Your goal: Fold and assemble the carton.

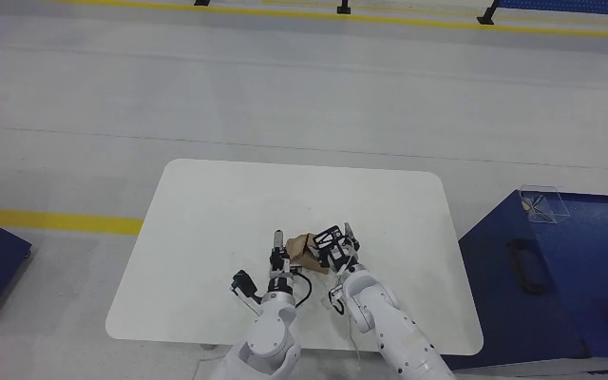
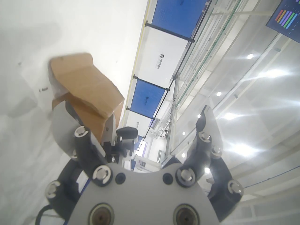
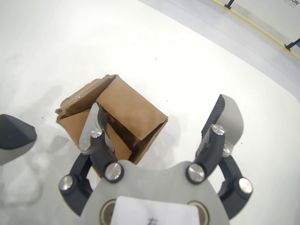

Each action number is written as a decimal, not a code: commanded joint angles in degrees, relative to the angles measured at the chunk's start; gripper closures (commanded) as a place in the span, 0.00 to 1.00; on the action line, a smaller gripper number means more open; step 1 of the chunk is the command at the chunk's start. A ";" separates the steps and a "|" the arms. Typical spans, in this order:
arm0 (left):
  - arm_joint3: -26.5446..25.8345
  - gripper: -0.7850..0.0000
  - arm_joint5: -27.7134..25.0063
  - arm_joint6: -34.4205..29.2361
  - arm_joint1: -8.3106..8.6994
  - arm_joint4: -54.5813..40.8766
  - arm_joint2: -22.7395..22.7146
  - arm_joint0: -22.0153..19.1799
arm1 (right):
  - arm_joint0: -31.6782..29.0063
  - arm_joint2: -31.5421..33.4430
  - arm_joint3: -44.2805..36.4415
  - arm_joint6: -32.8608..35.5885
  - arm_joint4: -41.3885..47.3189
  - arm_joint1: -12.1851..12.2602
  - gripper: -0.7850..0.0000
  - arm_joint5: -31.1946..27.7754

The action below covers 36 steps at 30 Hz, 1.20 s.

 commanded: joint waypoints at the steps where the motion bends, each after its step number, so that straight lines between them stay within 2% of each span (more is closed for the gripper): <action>1: -2.92 0.00 4.40 -3.28 0.51 1.32 -0.82 1.12 | -0.61 0.86 -1.71 1.03 -0.38 0.24 0.00 -0.54; 9: -3.25 0.00 5.48 -3.59 0.60 1.90 -0.86 1.21 | -3.15 5.71 -8.76 2.67 -0.41 1.21 0.00 -1.07; 13: -2.49 0.00 0.83 -0.56 -0.27 -5.72 -2.82 1.37 | -2.47 5.91 -7.71 0.89 0.33 0.91 0.00 0.56; 17: 3.06 0.00 -7.11 3.64 -1.70 -10.33 -2.69 -0.55 | -1.27 4.10 -4.75 -0.60 -0.63 0.26 0.00 2.71; 18: 4.60 0.00 -7.53 3.05 -2.11 -12.74 -2.22 -1.10 | -0.97 3.74 -4.06 -0.74 -0.71 0.11 0.00 3.07; 21: 8.88 0.00 -13.28 3.78 -3.05 -12.90 -1.32 -2.65 | -0.09 2.82 -2.38 -1.09 -1.88 -0.27 0.00 4.52; 27: 15.63 0.00 -16.36 4.72 -4.70 -12.90 0.66 -5.61 | 1.38 1.90 0.07 -0.78 -3.02 -0.87 0.00 6.06; 36: 23.13 0.00 -19.39 6.93 -6.50 -10.11 1.12 -9.69 | 2.52 0.84 2.51 0.32 -4.46 -1.57 0.00 6.53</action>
